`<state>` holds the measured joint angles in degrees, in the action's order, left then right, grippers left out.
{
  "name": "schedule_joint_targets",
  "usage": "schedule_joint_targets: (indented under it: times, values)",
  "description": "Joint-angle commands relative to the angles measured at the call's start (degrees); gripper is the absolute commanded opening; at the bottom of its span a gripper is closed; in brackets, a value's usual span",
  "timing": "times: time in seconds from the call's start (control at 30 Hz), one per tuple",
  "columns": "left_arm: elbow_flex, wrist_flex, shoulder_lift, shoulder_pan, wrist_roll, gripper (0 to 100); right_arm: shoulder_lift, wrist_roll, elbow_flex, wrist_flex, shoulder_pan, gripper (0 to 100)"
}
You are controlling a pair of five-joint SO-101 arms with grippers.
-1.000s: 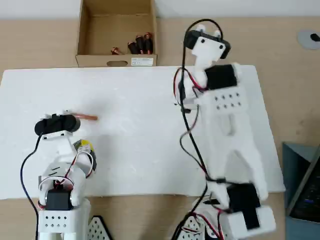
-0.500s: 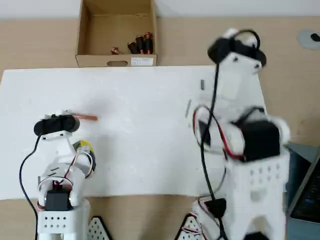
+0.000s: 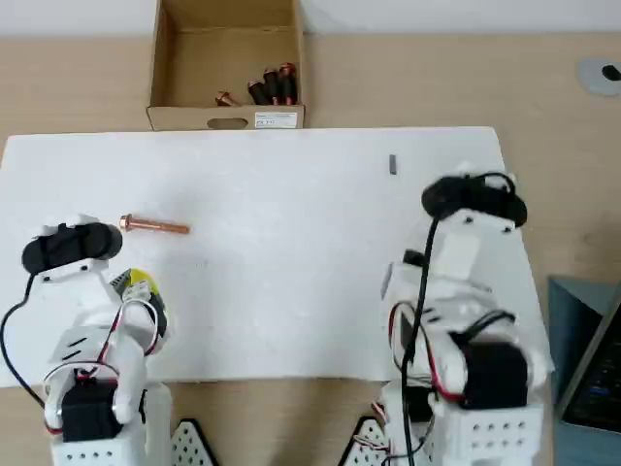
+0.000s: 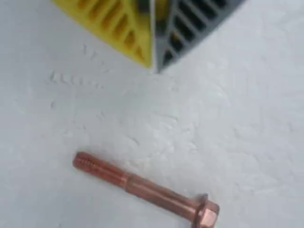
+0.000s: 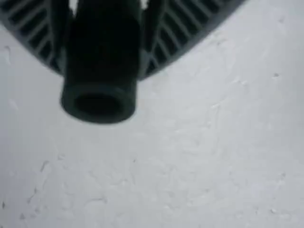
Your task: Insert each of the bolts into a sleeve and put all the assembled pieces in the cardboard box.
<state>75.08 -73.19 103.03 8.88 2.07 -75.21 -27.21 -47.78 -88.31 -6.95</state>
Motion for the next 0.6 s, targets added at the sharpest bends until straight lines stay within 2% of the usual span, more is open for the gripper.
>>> schedule_joint_targets:
  times: [0.0, 0.13, 0.3, 0.57]
  values:
    - [-9.3, -1.9, -4.7, 0.8, -0.1, 0, -6.6, 1.1, -4.6, 3.4, 0.7, 1.0]
    - [-19.4, -3.2, -16.3, 1.0, 1.0, 0, -12.2, 1.1, -9.4, 5.4, 0.7, 1.0]
    - [-33.8, -5.4, -33.9, 0.8, 7.0, 0, -18.3, 1.1, -12.4, 6.9, 0.7, 1.0]
    - [-47.7, -9.6, -56.7, 1.1, 14.9, 0, -23.5, 1.4, -13.8, 6.9, 0.7, 1.0]
